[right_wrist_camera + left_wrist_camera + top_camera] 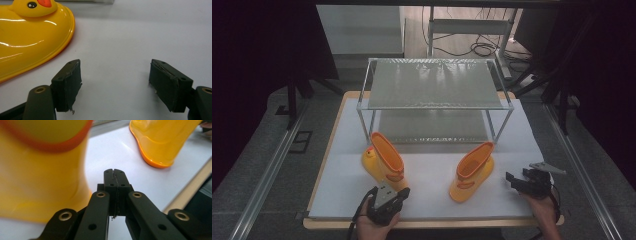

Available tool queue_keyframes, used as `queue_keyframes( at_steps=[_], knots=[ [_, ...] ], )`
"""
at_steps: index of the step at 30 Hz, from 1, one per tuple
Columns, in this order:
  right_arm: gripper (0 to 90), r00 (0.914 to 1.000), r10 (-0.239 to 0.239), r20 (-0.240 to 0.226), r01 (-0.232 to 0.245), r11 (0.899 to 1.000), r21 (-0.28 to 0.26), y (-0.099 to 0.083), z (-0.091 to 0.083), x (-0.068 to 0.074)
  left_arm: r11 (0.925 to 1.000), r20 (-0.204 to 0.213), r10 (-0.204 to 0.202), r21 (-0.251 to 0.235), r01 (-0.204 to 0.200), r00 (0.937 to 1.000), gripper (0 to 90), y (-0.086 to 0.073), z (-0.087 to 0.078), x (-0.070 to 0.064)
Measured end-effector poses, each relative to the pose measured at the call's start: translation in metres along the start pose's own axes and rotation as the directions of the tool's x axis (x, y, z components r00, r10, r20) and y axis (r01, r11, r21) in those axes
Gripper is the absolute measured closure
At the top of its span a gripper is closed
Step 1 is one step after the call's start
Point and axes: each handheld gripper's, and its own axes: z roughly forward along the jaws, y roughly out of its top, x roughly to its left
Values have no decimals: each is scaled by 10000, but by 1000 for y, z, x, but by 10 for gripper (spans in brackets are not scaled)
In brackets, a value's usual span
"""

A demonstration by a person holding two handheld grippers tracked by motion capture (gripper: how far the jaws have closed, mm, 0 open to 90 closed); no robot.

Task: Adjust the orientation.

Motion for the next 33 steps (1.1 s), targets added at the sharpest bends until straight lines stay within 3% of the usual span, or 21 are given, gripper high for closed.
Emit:
queue_keyframes(
  at_steps=[1,2,7,15,28,33],
  knots=[
    [260,10000,10,-7,-10,10000,4,0,0,0,10000,0,0,0,0,10000,899,0,0,0],
    [261,10000,22,-19,-22,10000,7,0,0,0,9999,-380,116,-106,-120,9992,899,4,7,-3],
    [261,10000,16,-34,-16,10000,-74,0,-1,0,9997,-954,56,-240,-80,9954,899,6,15,1],
    [261,10000,-18,27,18,10000,-50,0,-1,1,9994,-978,-86,-353,51,9952,900,2,9,7],
    [262,10000,25,-16,-25,10000,-46,0,0,0,9978,-1183,-587,-365,547,9912,900,-19,-31,32],
    [262,10000,50,-28,-50,10000,6,0,0,-1,9951,-1500,-941,-428,886,9842,899,-29,-51,49]
  ],
)
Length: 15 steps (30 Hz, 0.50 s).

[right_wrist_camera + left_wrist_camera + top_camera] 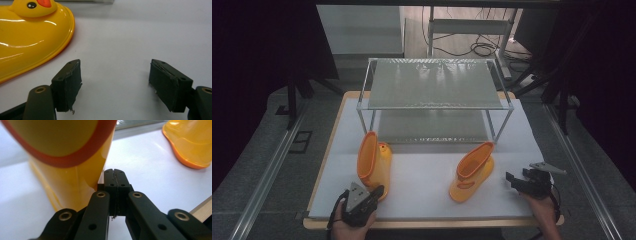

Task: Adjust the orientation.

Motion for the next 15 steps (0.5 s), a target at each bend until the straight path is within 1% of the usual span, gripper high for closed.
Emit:
queue_keyframes(
  at_steps=[1,2,3,4,5,6,7,8,9,11,12,15],
  knots=[
    [262,10000,10,-9,-10,10000,2,0,0,0,10000,-36,-82,-7,82,10000,899,-1,-2,2],
    [262,10000,10,-9,-10,10000,2,0,0,0,10000,-36,-82,-7,82,10000,899,-1,-2,2],
    [262,10000,4,-3,-4,10000,0,0,0,0,9999,-122,-153,-9,153,9998,899,-3,-7,9],
    [262,10000,2,-1,-2,10000,2,0,0,0,9997,-169,-246,-33,245,9996,899,-4,-9,14],
    [262,10000,2,-1,-2,10000,2,0,0,0,9997,-169,-246,-33,245,9996,899,-4,-9,14],
    [262,10000,-9,6,9,10000,3,0,0,0,9994,-284,-351,-32,350,9990,899,-5,-12,19],
    [262,10000,-9,6,9,10000,3,0,0,0,9994,-284,-351,-32,350,9990,899,-5,-12,19],
    [262,10000,-16,11,16,10000,6,0,0,0,9989,-378,-463,-48,461,9982,899,-5,-14,24],
    [262,10000,-16,11,16,10000,6,0,0,0,9989,-378,-463,-48,461,9982,899,-5,-14,24],
    [263,10000,-4,-1,4,10000,11,0,0,0,9978,-544,-663,-90,659,9963,899,-6,-16,32],
    [263,10000,7,-2,-7,10000,10,0,0,0,9978,-544,-663,-90,659,9963,899,-6,-16,32],
    [263,10000,3,4,-3,10000,6,0,0,0,9963,-633,-864,-98,859,9942,898,-6,-19,40]
  ],
)
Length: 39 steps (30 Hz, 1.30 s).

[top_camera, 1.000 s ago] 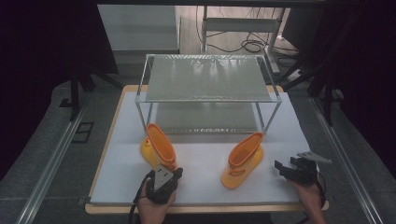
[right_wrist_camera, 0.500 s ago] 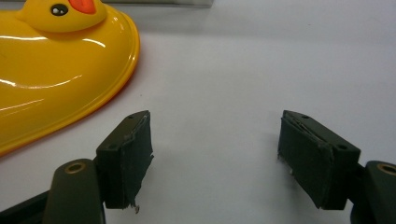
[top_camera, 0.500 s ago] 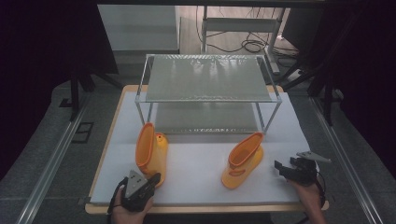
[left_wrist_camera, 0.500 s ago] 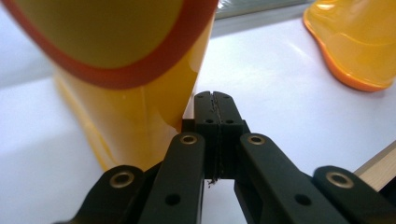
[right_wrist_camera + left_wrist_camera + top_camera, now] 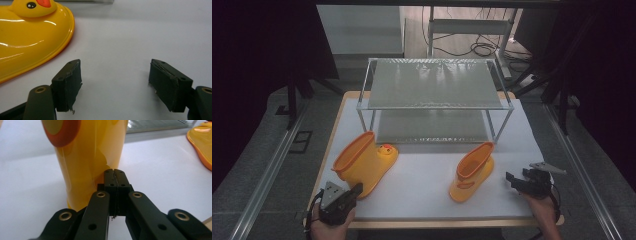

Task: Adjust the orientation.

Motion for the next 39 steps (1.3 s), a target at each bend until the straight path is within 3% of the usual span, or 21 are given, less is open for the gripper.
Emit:
queue_keyframes(
  at_steps=[5,10,11,12,14,15,16,17,18,22,28,35,36,37,39],
  knots=[
    [263,10000,-6,-3,6,10000,9,0,0,0,9999,177,80,142,-83,9998,881,-1,0,-2],
    [263,10000,-11,0,11,10000,9,0,0,0,9986,974,454,217,-477,9942,860,0,7,-20],
    [263,10000,14,-9,-14,10000,11,0,0,0,9963,1305,730,362,-783,9888,842,2,11,-31],
    [263,10000,14,-9,-14,10000,11,0,0,0,9963,1305,730,362,-783,9888,832,2,11,-31],
    [262,10000,26,-17,-26,10000,9,0,0,0,9934,1773,967,444,-1061,9794,816,5,18,-44],
    [262,10000,9,-34,-9,10000,3,0,0,0,9904,2170,1164,477,-1297,9692,771,10,25,-51],
    [261,10000,4,-42,-4,10000,6,0,0,0,9893,2365,1212,509,-1369,9640,756,13,30,-56],
    [261,10000,4,-42,-4,10000,6,0,0,0,9893,2365,1212,509,-1369,9640,732,13,30,-56],
    [261,10000,-10,-54,10,10000,6,0,0,0,9881,2516,1222,602,-1415,9601,732,16,32,-59],
    [259,9999,-3,-111,3,10000,13,0,0,-1,9800,3402,1170,1131,-1641,9331,652,31,51,-71],
    [257,10000,-65,-76,65,10000,31,0,0,0,9731,3777,1098,1475,-1768,9194,617,36,63,-78],
    [254,9999,-75,-83,76,10000,41,0,0,0,9712,3900,1069,1563,-1801,9146,522,43,65,-79],
    [253,9999,-74,-73,74,10000,53,0,0,1,9690,4002,1022,1671,-1822,9107,490,45,66,-80],
    [253,9999,-74,-73,74,10000,53,0,0,1,9690,4002,1022,1671,-1822,9107,480,45,66,-80],
    [253,9999,-72,-102,73,10000,39,0,0,0,9601,4316,951,1982,-1971,8970,471,48,71,-80]
  ],
)
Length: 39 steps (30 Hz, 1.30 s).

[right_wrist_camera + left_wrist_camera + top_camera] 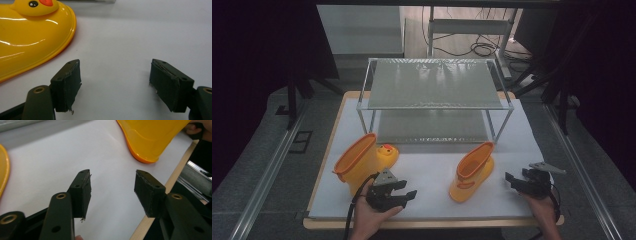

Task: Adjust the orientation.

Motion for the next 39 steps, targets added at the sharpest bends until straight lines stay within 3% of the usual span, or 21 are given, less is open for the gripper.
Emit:
queue_keyframes(
  at_steps=[5,10,11,12,13,14,16,18,21,22,28,31,34,39],
  knots=[
    [253,10000,-5,-30,5,10000,-14,0,0,0,9990,551,-63,446,39,9985,466,5,6,3],
    [253,10000,-17,-3,17,10000,12,0,0,0,9932,1366,-2,1153,-157,9906,443,17,13,2],
    [253,10000,-5,-3,5,10000,-12,0,0,1,9921,1560,5,1240,-201,9878,441,20,13,2],
    [253,10000,-11,1,11,10000,4,0,0,1,9921,1985,-55,1242,-196,9801,440,26,13,3],
    [253,10000,-11,1,11,10000,4,0,0,1,9921,1985,-55,1242,-196,9801,440,26,13,3],
    [252,10000,-20,-8,20,10000,10,0,0,1,9923,2202,-109,1229,-166,9754,440,30,12,3],
    [252,10000,-19,-22,19,10000,0,0,0,0,9917,2759,-211,1276,-149,9610,435,39,12,5],
    [252,10000,-10,-30,10,10000,-8,0,0,0,9910,3092,-336,1337,-85,9504,434,45,14,5],
    [252,10000,-7,-40,7,10000,-13,0,0,0,9912,3189,-470,1326,46,9466,434,50,16,6],
    [252,10000,-3,-43,3,10000,-7,0,0,0,9913,3358,-542,1310,103,9404,434,54,17,6],
    [252,10000,12,-48,-12,10000,-25,0,0,0,9909,3472,-707,1322,258,9351,437,67,17,7],
    [253,10000,20,-68,-20,10000,-11,0,0,-1,9880,3426,-789,1517,278,9362,439,75,18,5],
    [252,10000,29,-74,-29,10000,-22,0,0,-1,9861,3539,-875,1633,306,9312,441,82,18,3],
    [252,10000,30,-90,-30,10000,-27,0,0,-1,9863,3616,-890,1617,316,9281,450,92,16,4]
  ],
)
